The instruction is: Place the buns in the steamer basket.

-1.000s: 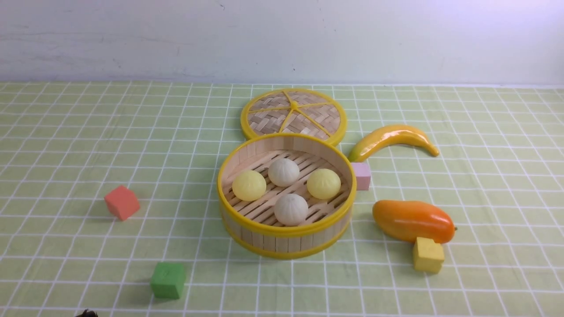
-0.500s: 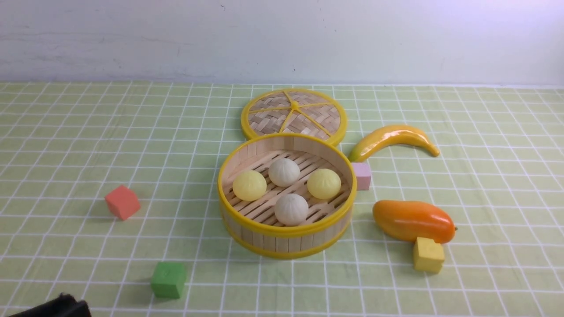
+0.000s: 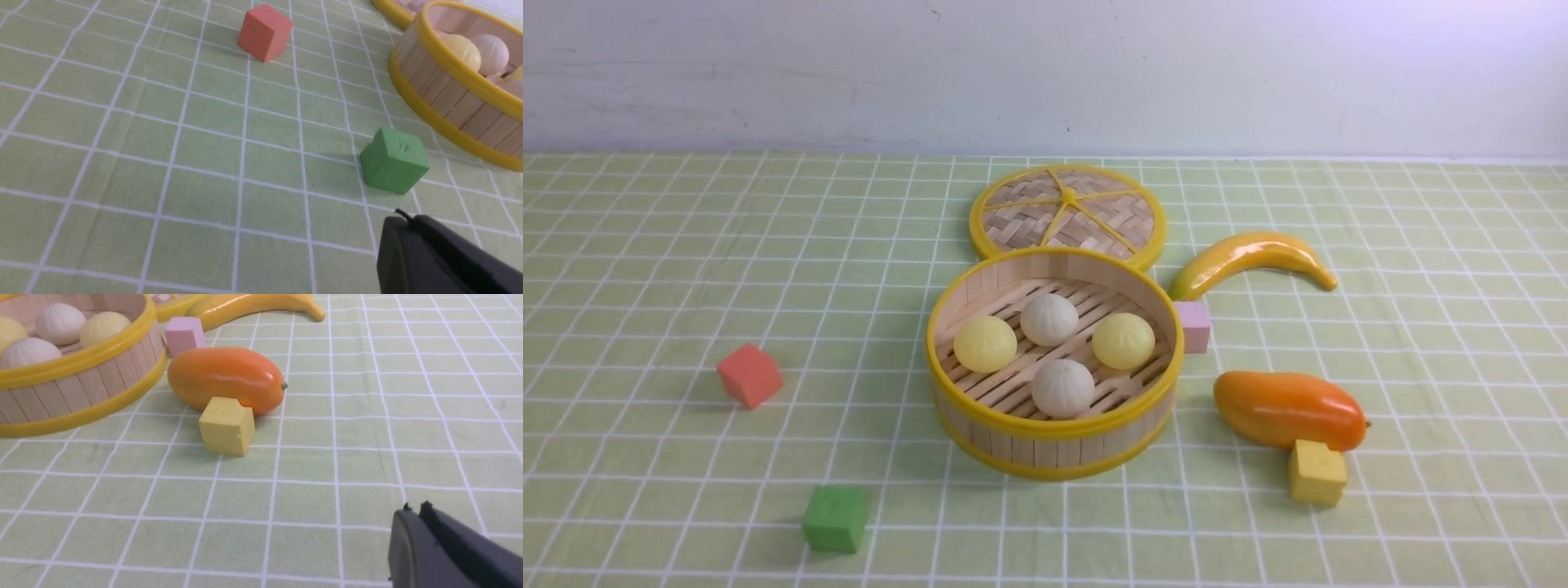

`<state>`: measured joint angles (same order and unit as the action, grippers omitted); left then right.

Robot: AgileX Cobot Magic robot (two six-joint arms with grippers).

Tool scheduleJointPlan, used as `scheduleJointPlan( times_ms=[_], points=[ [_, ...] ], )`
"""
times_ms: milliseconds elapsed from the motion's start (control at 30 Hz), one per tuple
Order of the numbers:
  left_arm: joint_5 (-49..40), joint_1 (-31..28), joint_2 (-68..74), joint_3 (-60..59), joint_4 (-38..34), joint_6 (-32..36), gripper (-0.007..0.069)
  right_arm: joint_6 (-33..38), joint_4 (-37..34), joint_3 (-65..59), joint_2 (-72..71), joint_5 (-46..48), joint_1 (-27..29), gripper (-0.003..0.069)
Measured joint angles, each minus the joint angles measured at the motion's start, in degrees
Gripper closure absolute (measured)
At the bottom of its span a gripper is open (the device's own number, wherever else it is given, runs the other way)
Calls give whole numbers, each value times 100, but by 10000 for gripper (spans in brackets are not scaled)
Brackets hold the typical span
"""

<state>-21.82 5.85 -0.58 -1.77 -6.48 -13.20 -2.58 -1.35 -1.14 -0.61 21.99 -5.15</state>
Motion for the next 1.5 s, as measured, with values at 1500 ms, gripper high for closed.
scheduleJointPlan(
  times_ms=[1500],
  points=[
    [-19,-7,0,0,-19,-16,635,0,0,0,0,0,0,581]
  ],
)
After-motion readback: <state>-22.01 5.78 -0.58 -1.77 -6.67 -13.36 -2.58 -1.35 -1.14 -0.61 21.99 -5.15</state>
